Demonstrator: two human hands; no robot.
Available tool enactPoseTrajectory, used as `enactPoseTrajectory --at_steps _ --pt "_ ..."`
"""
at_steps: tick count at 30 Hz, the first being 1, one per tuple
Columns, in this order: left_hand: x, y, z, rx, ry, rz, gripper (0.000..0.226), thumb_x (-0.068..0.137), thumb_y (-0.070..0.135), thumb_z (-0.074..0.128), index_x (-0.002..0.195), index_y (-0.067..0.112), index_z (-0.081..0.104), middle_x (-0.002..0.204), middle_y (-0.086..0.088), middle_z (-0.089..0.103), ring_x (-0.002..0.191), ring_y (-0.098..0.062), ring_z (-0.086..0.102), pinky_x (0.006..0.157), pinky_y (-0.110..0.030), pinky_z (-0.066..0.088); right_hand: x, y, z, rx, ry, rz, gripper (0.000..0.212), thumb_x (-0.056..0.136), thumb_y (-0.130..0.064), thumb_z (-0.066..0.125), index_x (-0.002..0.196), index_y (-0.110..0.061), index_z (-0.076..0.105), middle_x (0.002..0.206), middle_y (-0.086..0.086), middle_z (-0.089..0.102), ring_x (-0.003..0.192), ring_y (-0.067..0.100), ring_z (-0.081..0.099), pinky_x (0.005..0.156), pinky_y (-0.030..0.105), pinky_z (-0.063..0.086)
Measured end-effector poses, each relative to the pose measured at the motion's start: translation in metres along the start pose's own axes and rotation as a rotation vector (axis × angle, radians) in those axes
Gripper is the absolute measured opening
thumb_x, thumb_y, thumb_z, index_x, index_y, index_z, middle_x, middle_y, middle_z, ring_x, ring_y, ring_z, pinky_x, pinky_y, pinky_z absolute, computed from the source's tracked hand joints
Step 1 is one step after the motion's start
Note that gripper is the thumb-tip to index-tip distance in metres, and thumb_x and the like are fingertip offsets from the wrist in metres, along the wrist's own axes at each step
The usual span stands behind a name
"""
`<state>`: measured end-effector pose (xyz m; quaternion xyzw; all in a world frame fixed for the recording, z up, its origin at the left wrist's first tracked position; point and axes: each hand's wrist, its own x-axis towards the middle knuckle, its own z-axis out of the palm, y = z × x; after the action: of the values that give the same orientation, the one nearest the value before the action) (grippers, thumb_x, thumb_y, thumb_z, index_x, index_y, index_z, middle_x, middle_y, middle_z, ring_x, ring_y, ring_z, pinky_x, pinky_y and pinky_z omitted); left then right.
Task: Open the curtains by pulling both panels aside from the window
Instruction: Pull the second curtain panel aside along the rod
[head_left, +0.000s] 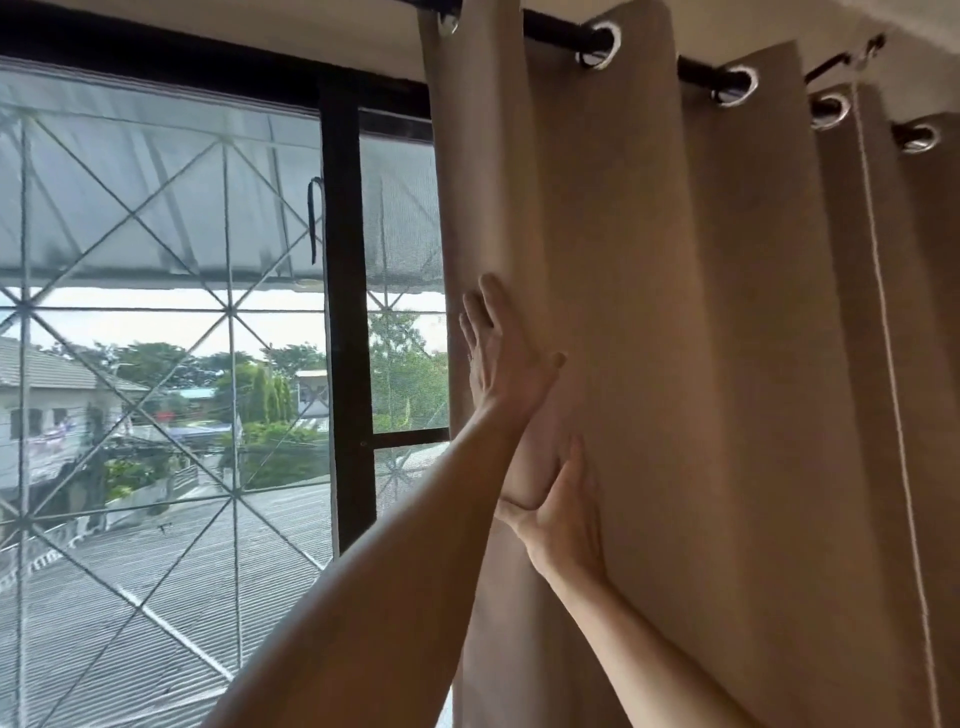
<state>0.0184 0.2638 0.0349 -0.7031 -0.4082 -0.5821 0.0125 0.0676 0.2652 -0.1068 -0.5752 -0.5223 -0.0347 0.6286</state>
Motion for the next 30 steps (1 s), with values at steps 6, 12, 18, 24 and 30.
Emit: enactPoseTrajectory --at_steps 6,12,18,24,30 --pt "0.013 -0.009 0.019 -0.181 0.056 0.107 0.103 0.077 -0.009 0.052 0.160 0.017 -0.005 0.168 -0.011 0.017 0.150 -0.032 0.031 0.115 -0.046 0.038 0.013 0.012 -0.001 -0.011 -0.034 -0.007 0.081 0.074 -0.024 0.075 0.140 -0.016 0.028 0.144 0.007 0.044 0.131 0.025 0.042 0.110 0.042 0.034" --pt "0.015 0.000 0.033 -0.390 0.008 0.131 0.101 0.079 -0.008 0.054 0.161 0.023 0.004 0.151 -0.011 0.050 0.101 -0.020 0.059 0.063 0.002 0.038 0.019 0.027 -0.024 -0.083 -0.027 0.034 0.017 0.087 -0.017 0.058 0.102 -0.013 0.053 0.095 0.009 0.066 0.088 0.030 0.064 0.074 0.033 0.048" --pt "0.016 0.021 0.058 -0.521 -0.051 0.132 0.107 0.069 -0.015 0.051 0.160 0.023 0.010 0.141 -0.008 0.056 0.094 -0.016 0.053 0.058 -0.008 0.039 0.038 0.048 -0.055 -0.112 0.017 0.003 0.011 0.087 -0.011 0.058 0.097 -0.008 0.059 0.080 0.008 0.064 0.074 0.027 0.061 0.066 0.028 0.041" --pt "0.014 0.048 0.092 -0.549 -0.073 0.128 0.108 0.066 -0.012 0.048 0.160 0.027 0.011 0.138 0.000 0.054 0.107 -0.014 0.054 0.089 -0.036 0.055 0.065 0.079 -0.095 -0.233 0.057 -0.032 0.025 0.086 -0.014 0.059 0.071 -0.022 0.041 0.059 -0.006 0.049 0.061 0.022 0.051 0.058 0.025 0.032" --pt "0.018 0.081 0.139 -0.513 -0.111 0.123 0.103 0.072 -0.004 0.048 0.159 0.033 0.007 0.140 -0.006 0.061 0.105 -0.034 0.066 0.083 -0.048 0.058 0.102 0.124 -0.134 -0.205 0.059 -0.059 0.009 0.087 -0.014 0.058 0.086 -0.023 0.057 0.071 0.001 0.059 0.069 0.027 0.061 0.063 0.032 0.045"
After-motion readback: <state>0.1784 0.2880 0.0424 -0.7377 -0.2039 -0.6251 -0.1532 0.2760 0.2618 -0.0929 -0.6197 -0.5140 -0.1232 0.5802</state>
